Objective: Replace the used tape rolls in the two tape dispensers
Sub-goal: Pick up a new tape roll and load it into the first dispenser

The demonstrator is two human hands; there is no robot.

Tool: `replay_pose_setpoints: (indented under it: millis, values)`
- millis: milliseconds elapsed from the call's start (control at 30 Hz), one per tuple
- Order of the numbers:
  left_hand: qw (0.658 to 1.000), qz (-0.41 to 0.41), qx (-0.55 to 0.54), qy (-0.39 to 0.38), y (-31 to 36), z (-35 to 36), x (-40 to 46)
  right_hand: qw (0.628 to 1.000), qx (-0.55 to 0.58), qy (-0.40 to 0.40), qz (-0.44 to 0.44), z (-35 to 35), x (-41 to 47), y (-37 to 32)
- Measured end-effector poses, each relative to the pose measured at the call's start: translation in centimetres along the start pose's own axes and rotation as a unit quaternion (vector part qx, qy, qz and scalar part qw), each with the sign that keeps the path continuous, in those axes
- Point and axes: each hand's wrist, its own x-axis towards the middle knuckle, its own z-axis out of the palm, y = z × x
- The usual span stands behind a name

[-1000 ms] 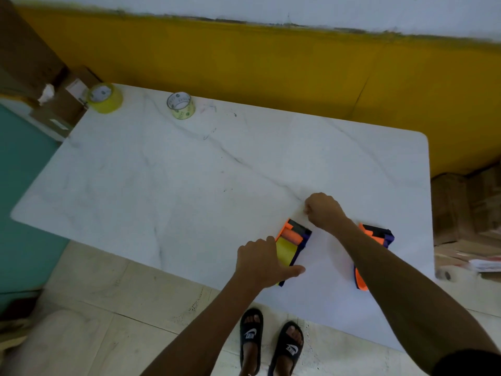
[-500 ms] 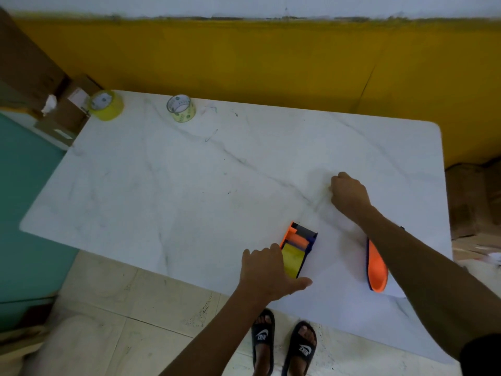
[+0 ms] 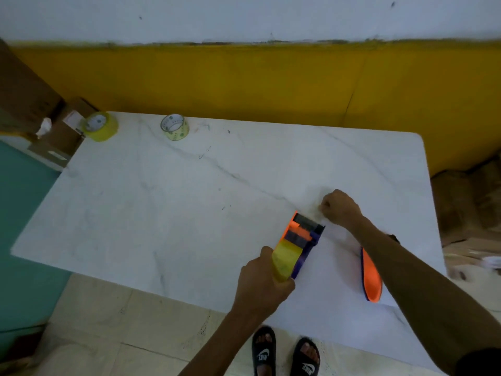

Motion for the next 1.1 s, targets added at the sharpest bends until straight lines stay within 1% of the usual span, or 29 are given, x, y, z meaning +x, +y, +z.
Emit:
replay_pose_setpoints:
  millis: [67,100,133,167,200,233,267,333,433,533,600,700,767,800,867,1000,1100]
  values:
    - [0.999,0.023,0.002,0.031,1.2,-0.9,0.4,0.998,0.021,-0.057,-0.006,-0.8,-0.5,-0.9]
    - [0.999,0.031,-0.001,0.045,1.8,-1.3,0.6,0.995,0.055,-0.086,0.001,-1.4,-1.0,-1.6]
    - [0.998,0.037,-0.006,0.058,2.3,-1.7,0.8,0.985,0.123,-0.115,0.017,-1.7,-1.5,-2.2]
    - [0.997,0.041,-0.011,0.069,2.7,-2.0,0.9,0.962,0.219,-0.156,0.037,-1.8,-2.2,-2.7]
    - [0.996,0.043,-0.015,0.079,3.1,-2.4,1.1,0.924,0.317,-0.204,0.062,-1.8,-3.0,-3.2]
    - [0.995,0.04,-0.019,0.09,3.5,-2.7,1.3,0.876,0.409,-0.241,0.082,-1.5,-3.8,-3.5]
    - [0.994,0.038,-0.023,0.101,3.9,-3.1,1.5,0.834,0.478,-0.258,0.101,-1.2,-4.4,-3.5]
    - [0.992,0.04,-0.028,0.12,4.3,-3.7,1.8,0.772,0.562,-0.274,0.109,-0.9,-5.3,-3.9]
    - [0.988,0.029,-0.055,0.138,4.6,-4.2,2.0,0.706,0.644,-0.286,0.067,-0.9,-7.3,-5.3]
    - [0.985,0.012,-0.08,0.152,4.8,-4.4,2.2,0.643,0.718,-0.261,0.04,0.1,-8.6,-6.4]
    - [0.985,0.017,-0.077,0.15,5.2,-4.4,2.1,0.599,0.761,-0.245,0.044,0.6,-9.5,-6.6]
    - [0.986,0.022,-0.068,0.151,5.5,-4.1,2.3,0.551,0.802,-0.225,0.047,1.3,-10.7,-6.3]
    - [0.987,0.012,-0.06,0.15,5.3,-3.7,2.6,0.514,0.829,-0.21,0.072,1.9,-11.4,-6.0]
    - [0.988,0.005,-0.055,0.146,5.1,-3.5,2.8,0.507,0.834,-0.202,0.083,2.2,-11.7,-6.0]
    - [0.989,-0.012,-0.048,0.138,4.7,-2.8,2.8,0.514,0.832,-0.179,0.104,3.1,-12.4,-6.2]
    - [0.991,-0.045,-0.052,0.113,4.3,-1.1,2.8,0.509,0.841,-0.101,0.153,5.8,-13.7,-7.0]
    - [0.991,-0.077,-0.047,0.099,4.2,-0.3,3.0,0.488,0.854,-0.056,0.173,7.4,-14.8,-7.3]
